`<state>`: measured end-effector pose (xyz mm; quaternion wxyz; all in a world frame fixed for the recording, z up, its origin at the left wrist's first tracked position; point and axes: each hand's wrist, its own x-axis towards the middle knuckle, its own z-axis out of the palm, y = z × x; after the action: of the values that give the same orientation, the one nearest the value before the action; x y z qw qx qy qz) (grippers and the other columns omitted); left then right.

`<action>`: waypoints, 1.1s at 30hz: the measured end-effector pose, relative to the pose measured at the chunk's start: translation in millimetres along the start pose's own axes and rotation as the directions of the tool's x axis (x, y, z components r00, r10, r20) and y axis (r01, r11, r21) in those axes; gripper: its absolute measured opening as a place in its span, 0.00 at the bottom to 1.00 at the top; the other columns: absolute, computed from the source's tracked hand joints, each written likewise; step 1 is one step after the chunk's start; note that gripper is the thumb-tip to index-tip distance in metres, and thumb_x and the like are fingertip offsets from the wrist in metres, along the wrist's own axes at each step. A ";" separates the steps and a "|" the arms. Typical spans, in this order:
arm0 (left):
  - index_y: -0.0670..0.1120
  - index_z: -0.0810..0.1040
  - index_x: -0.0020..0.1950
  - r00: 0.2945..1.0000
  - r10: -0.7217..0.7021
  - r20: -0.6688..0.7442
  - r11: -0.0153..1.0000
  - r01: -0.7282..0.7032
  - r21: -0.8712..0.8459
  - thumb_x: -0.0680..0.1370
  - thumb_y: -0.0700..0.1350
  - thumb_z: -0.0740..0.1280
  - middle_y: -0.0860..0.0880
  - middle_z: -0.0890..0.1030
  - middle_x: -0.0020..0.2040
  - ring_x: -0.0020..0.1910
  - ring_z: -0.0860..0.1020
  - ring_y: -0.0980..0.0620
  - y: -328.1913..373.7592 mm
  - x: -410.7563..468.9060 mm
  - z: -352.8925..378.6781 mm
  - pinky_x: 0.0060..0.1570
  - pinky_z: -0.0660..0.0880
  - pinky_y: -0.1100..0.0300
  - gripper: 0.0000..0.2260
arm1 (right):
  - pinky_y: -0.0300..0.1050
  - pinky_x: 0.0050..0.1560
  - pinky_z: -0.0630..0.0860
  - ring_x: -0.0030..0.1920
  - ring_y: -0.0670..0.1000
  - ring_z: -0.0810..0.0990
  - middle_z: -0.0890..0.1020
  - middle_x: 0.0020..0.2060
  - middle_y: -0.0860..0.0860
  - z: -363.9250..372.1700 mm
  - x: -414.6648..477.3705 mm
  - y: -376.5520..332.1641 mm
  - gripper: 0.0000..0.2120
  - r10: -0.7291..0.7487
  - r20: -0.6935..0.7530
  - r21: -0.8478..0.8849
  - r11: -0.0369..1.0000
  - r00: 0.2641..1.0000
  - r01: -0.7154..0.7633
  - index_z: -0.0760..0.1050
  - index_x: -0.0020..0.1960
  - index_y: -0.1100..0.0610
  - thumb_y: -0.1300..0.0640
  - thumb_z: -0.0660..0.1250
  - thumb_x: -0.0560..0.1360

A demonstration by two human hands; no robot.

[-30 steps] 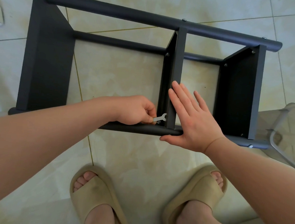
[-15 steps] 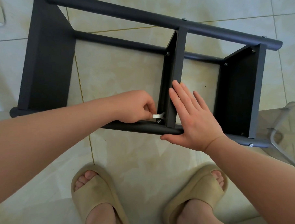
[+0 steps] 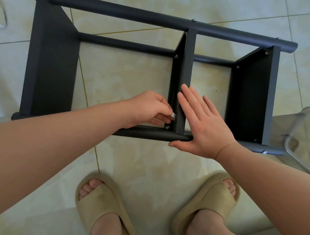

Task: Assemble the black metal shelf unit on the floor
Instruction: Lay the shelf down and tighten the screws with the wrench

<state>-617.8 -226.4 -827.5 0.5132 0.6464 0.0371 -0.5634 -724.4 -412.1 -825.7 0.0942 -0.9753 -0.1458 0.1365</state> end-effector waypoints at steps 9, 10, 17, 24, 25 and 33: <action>0.48 0.81 0.50 0.997 -0.061 -0.051 0.989 0.053 -0.137 0.79 0.47 0.70 0.53 0.85 0.39 0.40 0.83 0.57 -3.0 4.7 1.9 0.39 0.78 0.63 0.04 | 0.63 0.78 0.56 0.82 0.55 0.45 0.47 0.82 0.55 -0.3 0.0 -0.3 0.55 0.002 -0.008 0.009 1.000 1.000 -0.002 0.49 0.82 0.61 0.24 0.59 0.72; 0.48 0.81 0.50 0.996 -0.059 -0.062 0.992 0.051 -0.116 0.79 0.48 0.71 0.54 0.85 0.38 0.40 0.83 0.57 -3.6 5.6 2.2 0.40 0.77 0.63 0.04 | 0.63 0.78 0.56 0.82 0.55 0.45 0.47 0.82 0.55 -0.3 0.0 -0.4 0.55 0.002 -0.008 0.009 1.000 1.000 -0.002 0.49 0.82 0.61 0.24 0.59 0.72; 0.49 0.82 0.49 0.991 0.004 -0.136 0.999 -0.009 -0.036 0.78 0.46 0.71 0.55 0.85 0.37 0.39 0.81 0.59 -3.3 9.6 10.9 0.45 0.75 0.61 0.02 | 0.64 0.78 0.56 0.82 0.55 0.45 0.47 0.82 0.55 -0.5 0.1 -0.2 0.54 -0.001 -0.007 0.011 1.000 1.000 0.001 0.49 0.82 0.61 0.24 0.59 0.72; 0.50 0.81 0.48 0.995 0.000 -0.104 1.000 0.001 0.010 0.79 0.47 0.70 0.53 0.86 0.41 0.40 0.82 0.60 -1.7 6.1 7.1 0.45 0.74 0.61 0.02 | 0.63 0.78 0.57 0.82 0.55 0.45 0.48 0.82 0.55 -0.2 0.0 -0.3 0.54 0.000 -0.007 0.015 1.000 1.000 0.000 0.49 0.82 0.61 0.24 0.59 0.72; 0.50 0.81 0.48 0.995 -0.002 -0.102 1.000 0.003 0.017 0.79 0.47 0.69 0.54 0.86 0.41 0.39 0.82 0.60 -1.2 6.0 7.9 0.44 0.74 0.61 0.03 | 0.63 0.78 0.57 0.82 0.55 0.45 0.48 0.82 0.55 -0.3 0.0 -0.2 0.54 0.001 -0.008 0.018 1.000 1.000 -0.001 0.49 0.82 0.61 0.24 0.59 0.72; 0.49 0.78 0.44 0.995 -0.081 -0.058 0.996 0.079 -0.046 0.81 0.46 0.68 0.52 0.86 0.38 0.38 0.82 0.56 0.2 6.3 12.5 0.45 0.75 0.59 0.06 | 0.63 0.78 0.57 0.82 0.55 0.46 0.48 0.82 0.55 -1.1 0.0 -0.9 0.55 0.004 -0.004 0.019 1.000 1.000 -0.004 0.50 0.82 0.61 0.25 0.60 0.72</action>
<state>-624.0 -238.7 -830.2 0.5028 0.6497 0.0905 -0.5629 -724.3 -411.4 -824.4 0.1035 -0.9749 -0.1425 0.1359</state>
